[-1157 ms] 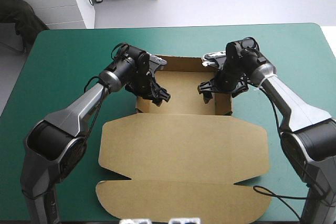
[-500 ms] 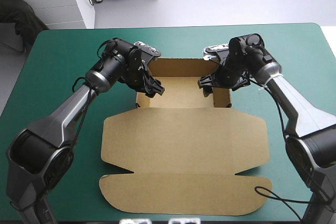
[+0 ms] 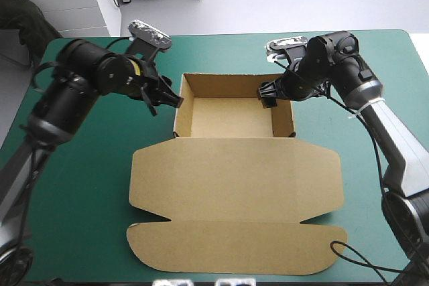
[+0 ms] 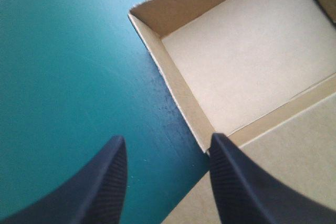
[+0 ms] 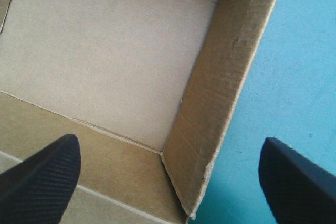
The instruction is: Fold the box
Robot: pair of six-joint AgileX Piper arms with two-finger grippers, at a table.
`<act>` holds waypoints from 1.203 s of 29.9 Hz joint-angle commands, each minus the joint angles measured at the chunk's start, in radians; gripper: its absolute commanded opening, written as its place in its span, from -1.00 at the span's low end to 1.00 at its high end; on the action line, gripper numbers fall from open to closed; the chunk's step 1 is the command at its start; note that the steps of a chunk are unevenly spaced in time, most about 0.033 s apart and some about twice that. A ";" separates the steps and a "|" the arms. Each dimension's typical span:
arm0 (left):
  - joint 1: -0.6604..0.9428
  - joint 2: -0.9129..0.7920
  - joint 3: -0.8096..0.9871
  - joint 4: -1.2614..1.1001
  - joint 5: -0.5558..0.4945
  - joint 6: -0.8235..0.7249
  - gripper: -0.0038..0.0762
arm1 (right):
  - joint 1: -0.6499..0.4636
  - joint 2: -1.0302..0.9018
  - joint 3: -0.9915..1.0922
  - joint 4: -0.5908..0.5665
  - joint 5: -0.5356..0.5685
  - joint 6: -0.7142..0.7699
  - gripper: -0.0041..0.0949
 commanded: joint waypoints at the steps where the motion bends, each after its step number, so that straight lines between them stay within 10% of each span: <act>1: -0.006 -0.146 -0.034 -0.004 0.039 0.039 -0.23 | 0.002 -0.056 -0.030 -0.006 0.005 -0.009 0.77; 15: -0.006 -0.514 0.116 0.018 0.039 0.151 -0.85 | 0.002 -0.056 -0.030 -0.039 0.000 -0.026 0.77; 36: -0.006 -0.842 1.035 0.053 0.036 0.015 -0.87 | 0.002 0.013 -0.029 -0.081 -0.018 -0.015 0.77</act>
